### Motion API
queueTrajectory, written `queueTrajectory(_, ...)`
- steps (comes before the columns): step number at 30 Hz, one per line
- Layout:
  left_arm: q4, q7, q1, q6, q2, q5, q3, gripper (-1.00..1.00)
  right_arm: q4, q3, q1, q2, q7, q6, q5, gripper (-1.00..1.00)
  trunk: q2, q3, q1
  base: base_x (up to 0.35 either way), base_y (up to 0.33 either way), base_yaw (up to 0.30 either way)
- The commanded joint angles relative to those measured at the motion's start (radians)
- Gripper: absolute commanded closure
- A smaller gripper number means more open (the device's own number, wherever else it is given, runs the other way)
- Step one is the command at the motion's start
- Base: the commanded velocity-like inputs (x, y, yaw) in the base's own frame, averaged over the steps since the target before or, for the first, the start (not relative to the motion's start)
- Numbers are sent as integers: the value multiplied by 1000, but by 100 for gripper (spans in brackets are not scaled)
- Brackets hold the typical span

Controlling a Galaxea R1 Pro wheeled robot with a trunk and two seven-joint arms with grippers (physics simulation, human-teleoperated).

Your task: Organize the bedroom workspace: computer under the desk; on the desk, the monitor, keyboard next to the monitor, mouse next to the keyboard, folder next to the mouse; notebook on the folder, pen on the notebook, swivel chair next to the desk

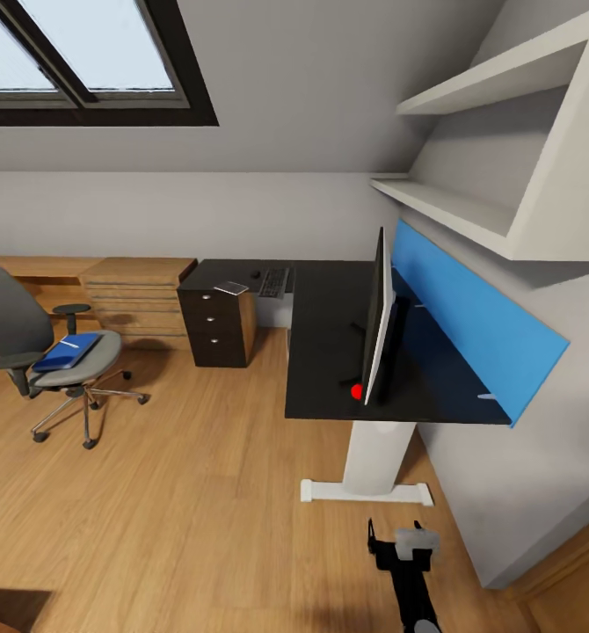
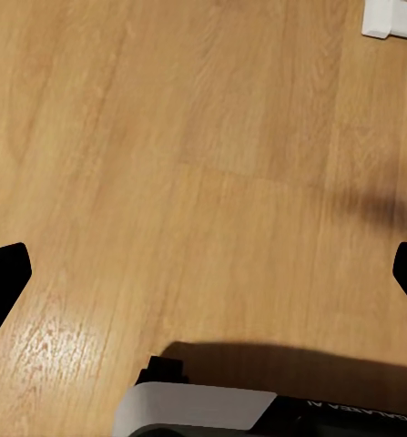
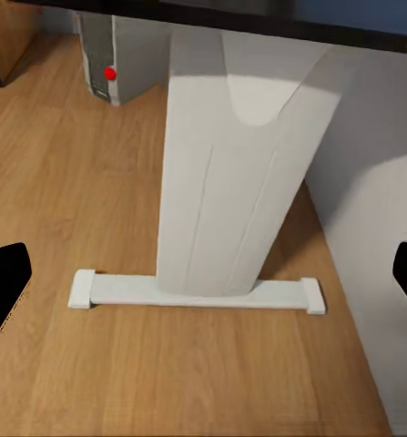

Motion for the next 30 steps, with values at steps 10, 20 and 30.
queueTrajectory(10,0,-1,0,-2,0,-8,9,-100,-500,2,-1,4,-12,418,6,-100,-1,-1,0,0,0,0)
queueTrajectory(20,-1,-1,0,-2,-2,-7,9,-100,-738,6,0,45,-12,574,8,-100,-1,-1,0,0,0,0)
queueTrajectory(30,0,-1,0,-2,-6,-7,10,-100,-913,50,0,59,-12,704,7,-100,-1,-1,0,0,0,0)
